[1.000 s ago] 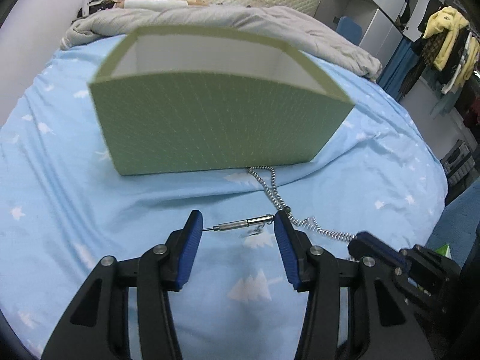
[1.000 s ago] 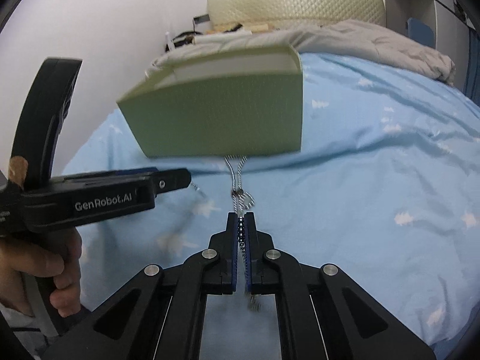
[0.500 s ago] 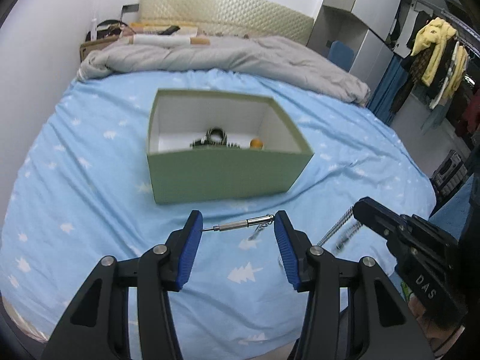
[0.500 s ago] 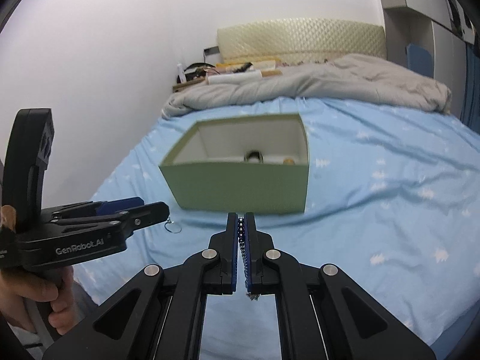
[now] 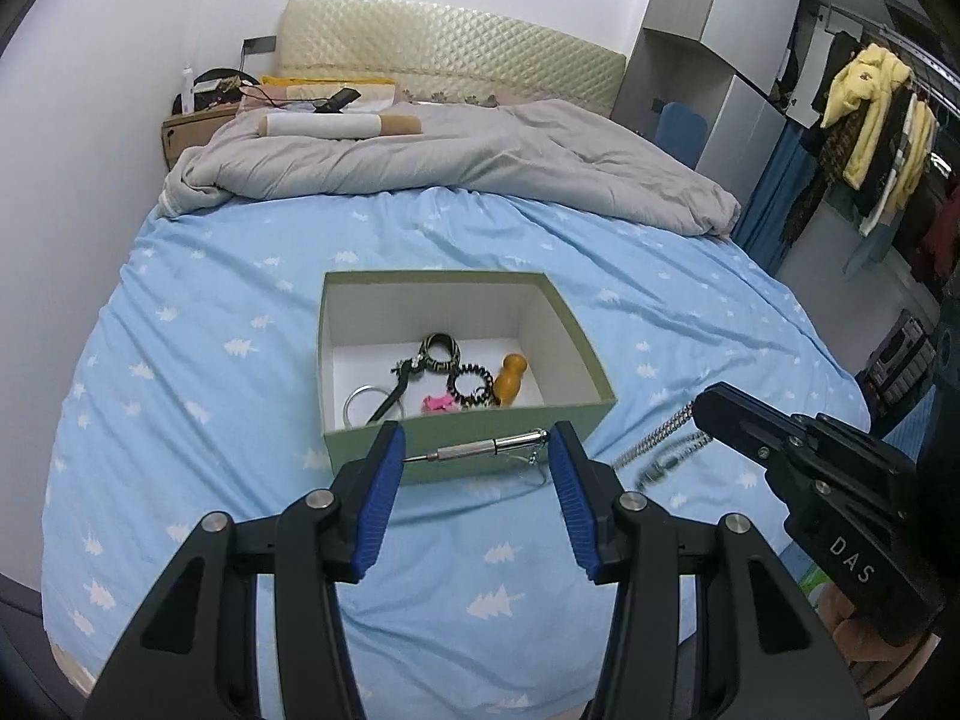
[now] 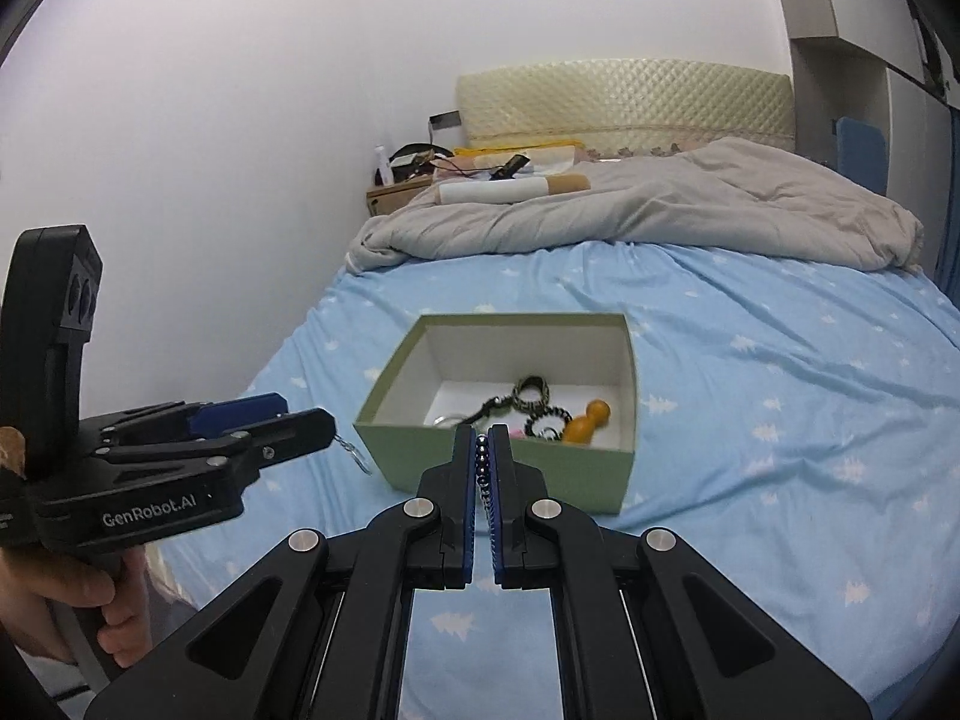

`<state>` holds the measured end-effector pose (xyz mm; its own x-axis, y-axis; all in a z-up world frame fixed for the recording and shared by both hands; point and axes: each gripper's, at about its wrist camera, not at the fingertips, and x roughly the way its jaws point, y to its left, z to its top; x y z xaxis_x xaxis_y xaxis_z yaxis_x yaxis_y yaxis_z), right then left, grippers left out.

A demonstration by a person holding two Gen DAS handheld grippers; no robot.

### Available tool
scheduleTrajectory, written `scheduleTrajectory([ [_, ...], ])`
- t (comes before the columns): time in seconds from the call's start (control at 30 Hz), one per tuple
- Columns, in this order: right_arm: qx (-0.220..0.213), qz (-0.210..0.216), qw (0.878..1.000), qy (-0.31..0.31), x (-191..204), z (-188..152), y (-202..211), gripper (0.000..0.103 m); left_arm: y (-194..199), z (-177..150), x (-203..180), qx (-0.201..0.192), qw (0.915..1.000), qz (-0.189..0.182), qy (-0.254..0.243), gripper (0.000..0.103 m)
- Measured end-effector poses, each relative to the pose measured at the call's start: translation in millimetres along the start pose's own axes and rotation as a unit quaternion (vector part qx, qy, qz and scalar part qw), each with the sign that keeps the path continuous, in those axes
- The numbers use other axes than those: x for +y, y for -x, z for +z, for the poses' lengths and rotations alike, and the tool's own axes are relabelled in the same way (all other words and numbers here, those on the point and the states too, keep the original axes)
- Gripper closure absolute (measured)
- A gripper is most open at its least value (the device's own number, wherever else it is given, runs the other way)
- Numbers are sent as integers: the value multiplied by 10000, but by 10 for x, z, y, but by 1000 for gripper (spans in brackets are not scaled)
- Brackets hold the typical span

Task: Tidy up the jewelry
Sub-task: 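Carry the pendant and ball chain into the green box while both tools open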

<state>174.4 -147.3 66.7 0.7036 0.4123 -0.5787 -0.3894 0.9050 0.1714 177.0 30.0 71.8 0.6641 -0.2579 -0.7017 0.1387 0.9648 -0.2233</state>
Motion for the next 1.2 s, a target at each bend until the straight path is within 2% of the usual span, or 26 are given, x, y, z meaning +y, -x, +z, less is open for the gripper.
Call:
scheduleTrajectory([
  [0.13,49,12,9998,179,63,261,-94,101,-105,176,29,132,9999,-23,78,53],
  [0.4,-72,101,9997,231,89,733,-274,101,-279,507,164,128,9998,37,171,53],
  [0.6,14,136,9998,166,-26,929,-629,101,-585,638,379,244,9992,71,307,53],
  [0.73,235,114,9996,54,-148,879,-957,101,-864,634,504,429,9983,85,385,53],
  [1.03,976,44,9947,-310,-485,490,-1793,101,-1499,497,683,948,9944,30,466,53],
  [1.2,1221,30,9914,-471,-649,298,-2023,101,-1725,440,711,1158,9920,48,504,53],
])
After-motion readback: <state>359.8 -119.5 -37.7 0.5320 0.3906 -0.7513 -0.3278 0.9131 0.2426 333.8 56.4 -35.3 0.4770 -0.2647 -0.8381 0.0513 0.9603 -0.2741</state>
